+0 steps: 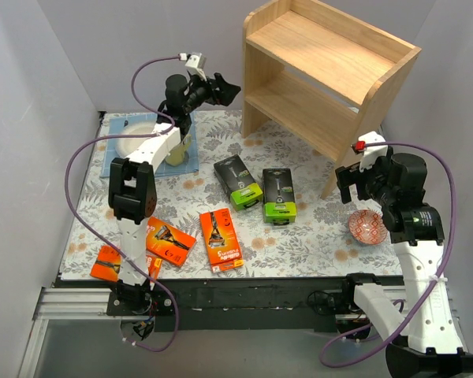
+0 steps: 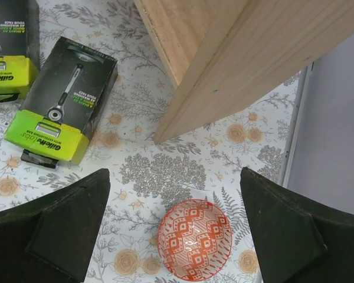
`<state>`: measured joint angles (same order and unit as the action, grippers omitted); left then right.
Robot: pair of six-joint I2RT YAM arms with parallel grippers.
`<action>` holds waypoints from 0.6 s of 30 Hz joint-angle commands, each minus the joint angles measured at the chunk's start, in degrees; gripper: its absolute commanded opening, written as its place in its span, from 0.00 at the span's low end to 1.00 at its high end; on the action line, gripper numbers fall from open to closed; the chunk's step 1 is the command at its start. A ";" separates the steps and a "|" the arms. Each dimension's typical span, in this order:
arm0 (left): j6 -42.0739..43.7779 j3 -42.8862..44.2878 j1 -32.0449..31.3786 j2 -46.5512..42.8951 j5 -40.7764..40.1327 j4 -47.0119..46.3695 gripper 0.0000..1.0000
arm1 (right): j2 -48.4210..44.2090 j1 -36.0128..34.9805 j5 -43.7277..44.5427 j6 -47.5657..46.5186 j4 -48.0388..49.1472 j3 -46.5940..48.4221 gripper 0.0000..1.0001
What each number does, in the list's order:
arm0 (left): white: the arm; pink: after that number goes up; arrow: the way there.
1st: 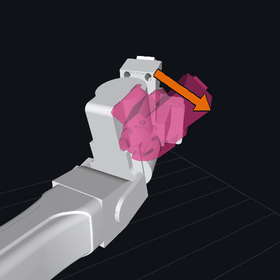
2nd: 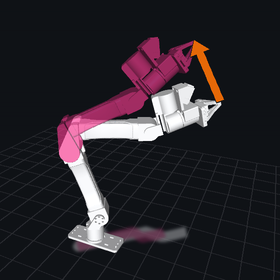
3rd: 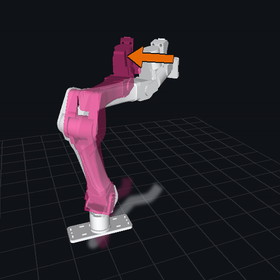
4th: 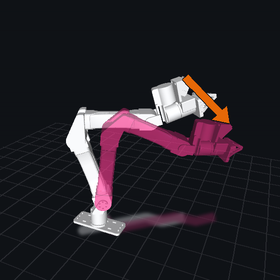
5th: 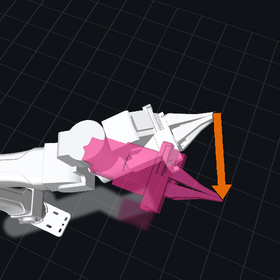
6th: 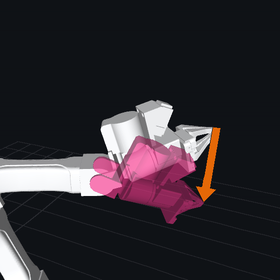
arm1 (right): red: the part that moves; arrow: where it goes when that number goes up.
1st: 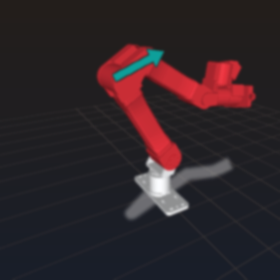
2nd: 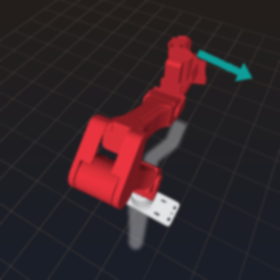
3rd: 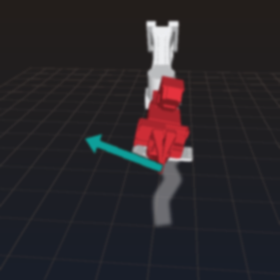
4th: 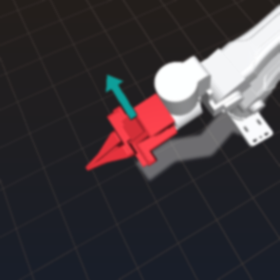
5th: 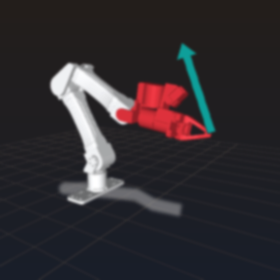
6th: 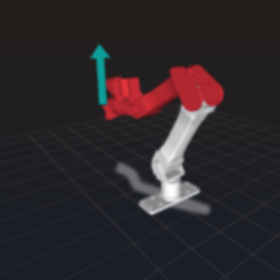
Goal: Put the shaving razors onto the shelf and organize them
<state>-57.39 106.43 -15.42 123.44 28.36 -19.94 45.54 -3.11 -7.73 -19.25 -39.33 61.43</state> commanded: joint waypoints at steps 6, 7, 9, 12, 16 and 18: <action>6.23 17.48 -6.55 8.74 -13.76 -0.80 0.93 | -1.33 2.15 0.78 1.58 3.29 -0.34 0.98; 6.49 18.36 -6.73 10.14 -15.42 -0.62 0.91 | -1.42 2.32 1.22 1.67 3.38 -0.87 0.98; 7.81 20.39 -6.91 11.21 -16.14 -0.62 0.85 | -1.33 2.50 1.83 2.10 4.43 -1.22 0.98; 9.48 20.83 -7.08 12.35 -16.41 -0.89 0.68 | -0.19 2.50 2.01 2.72 6.10 -1.49 0.98; 9.14 19.08 -6.64 10.69 -14.13 -0.89 0.39 | 2.44 2.59 3.50 2.72 12.41 -2.01 0.98; 8.26 17.68 -6.11 9.02 -10.81 -0.71 0.27 | 5.16 2.59 3.60 2.90 14.36 -1.40 0.98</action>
<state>-49.50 125.05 -22.65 136.57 14.44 -19.94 47.53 -0.80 -5.63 -17.58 -33.30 60.05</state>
